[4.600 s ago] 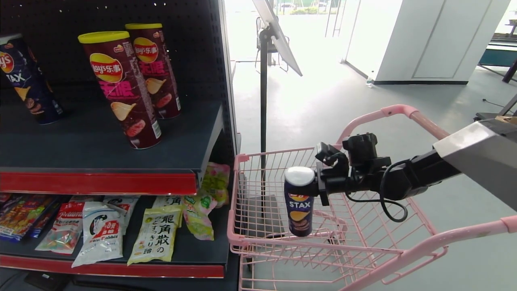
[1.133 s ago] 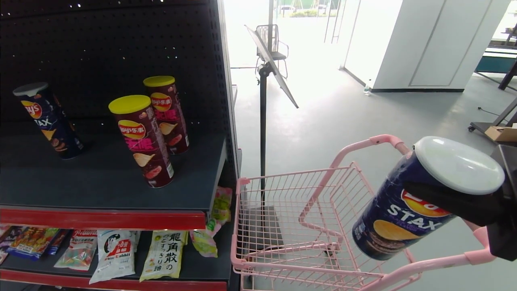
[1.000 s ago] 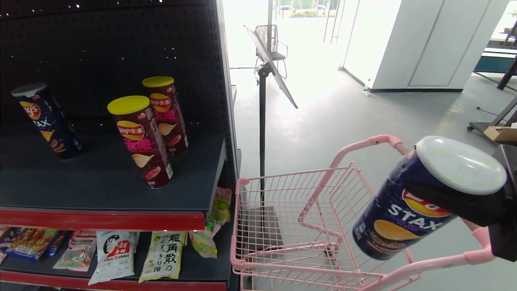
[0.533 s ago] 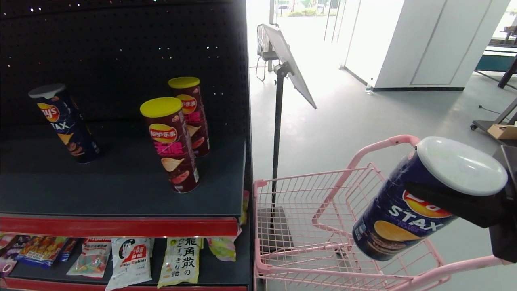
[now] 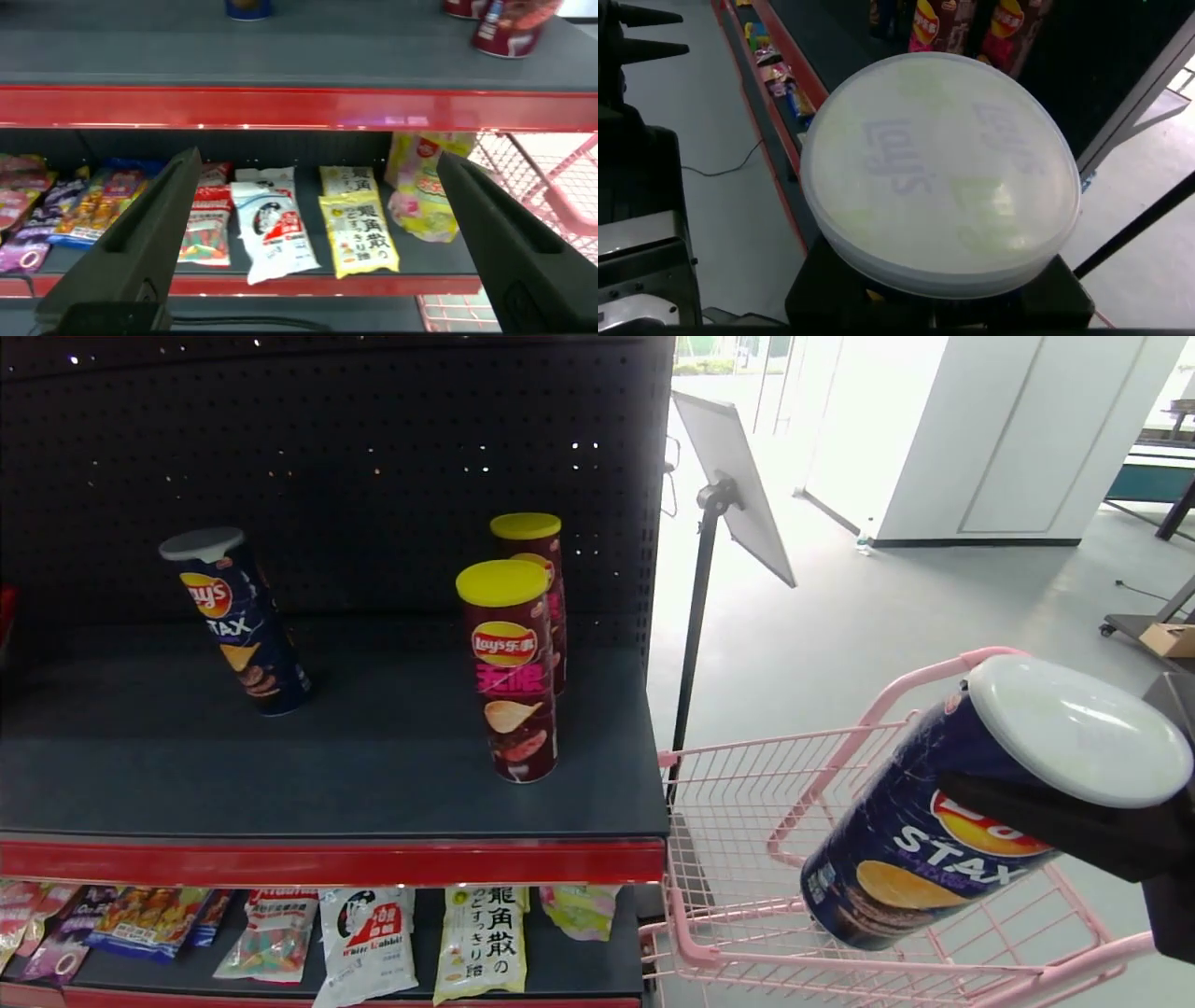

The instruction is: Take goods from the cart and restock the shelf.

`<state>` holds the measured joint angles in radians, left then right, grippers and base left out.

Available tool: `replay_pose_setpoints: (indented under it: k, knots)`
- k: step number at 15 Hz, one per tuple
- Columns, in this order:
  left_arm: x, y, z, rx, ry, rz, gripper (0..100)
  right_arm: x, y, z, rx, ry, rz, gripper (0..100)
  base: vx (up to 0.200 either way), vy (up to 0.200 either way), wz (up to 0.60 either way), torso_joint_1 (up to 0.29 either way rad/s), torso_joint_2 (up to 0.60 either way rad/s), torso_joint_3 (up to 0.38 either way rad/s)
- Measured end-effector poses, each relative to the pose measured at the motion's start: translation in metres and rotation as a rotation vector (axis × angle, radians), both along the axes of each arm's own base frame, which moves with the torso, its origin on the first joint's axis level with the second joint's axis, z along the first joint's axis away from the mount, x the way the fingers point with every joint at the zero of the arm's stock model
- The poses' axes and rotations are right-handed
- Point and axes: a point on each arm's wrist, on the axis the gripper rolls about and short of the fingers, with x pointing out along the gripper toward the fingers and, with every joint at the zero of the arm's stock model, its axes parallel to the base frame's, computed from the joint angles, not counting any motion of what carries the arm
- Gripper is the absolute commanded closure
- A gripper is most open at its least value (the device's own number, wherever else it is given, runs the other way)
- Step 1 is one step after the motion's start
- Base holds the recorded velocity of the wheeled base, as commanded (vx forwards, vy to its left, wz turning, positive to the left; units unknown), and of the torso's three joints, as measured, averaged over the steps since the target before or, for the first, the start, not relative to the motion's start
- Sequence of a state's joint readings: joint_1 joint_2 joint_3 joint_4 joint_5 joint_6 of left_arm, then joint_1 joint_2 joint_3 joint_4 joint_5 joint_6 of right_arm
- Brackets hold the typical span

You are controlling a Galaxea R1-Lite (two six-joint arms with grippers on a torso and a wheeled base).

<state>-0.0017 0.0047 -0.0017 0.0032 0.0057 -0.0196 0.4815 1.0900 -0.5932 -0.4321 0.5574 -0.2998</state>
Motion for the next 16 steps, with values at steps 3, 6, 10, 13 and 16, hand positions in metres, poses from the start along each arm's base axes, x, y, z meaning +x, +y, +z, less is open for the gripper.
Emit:
replay_pose_setpoints:
  k: [3, 6, 10, 13, 16]
  knots:
    - [0.0, 0.0, 0.0, 0.0, 0.0, 0.0, 0, -0.001, 0.001, 0.0, 0.001, -0.002, 0.013, 100, 0.0, 0.2, 0.0, 0.004, 0.01, 0.002]
    - [0.0, 0.0, 0.0, 0.0, 0.0, 0.0, 0, -0.01, 0.015, 0.014, 0.025, -0.037, 0.114, 100, 0.0, 0.2, 0.0, 0.004, 0.0, 0.002]
    - [0.0, 0.0, 0.0, 0.0, 0.0, 0.0, 0, -0.021, 0.046, 0.026, 0.038, -0.047, 0.229, 100, 0.0, 0.2, 0.0, 0.002, 0.0, 0.002]
    - [0.0, 0.0, 0.0, 0.0, 0.0, 0.0, 0, -0.016, 0.067, 0.024, 0.019, -0.027, 0.284, 100, 0.0, 0.2, 0.0, 0.005, 0.0, 0.002]
    - [0.0, 0.0, 0.0, 0.0, 0.0, 0.0, 0, -0.008, 0.082, 0.027, 0.012, -0.021, 0.302, 100, 0.0, 0.2, 0.0, 0.001, 0.0, 0.006]
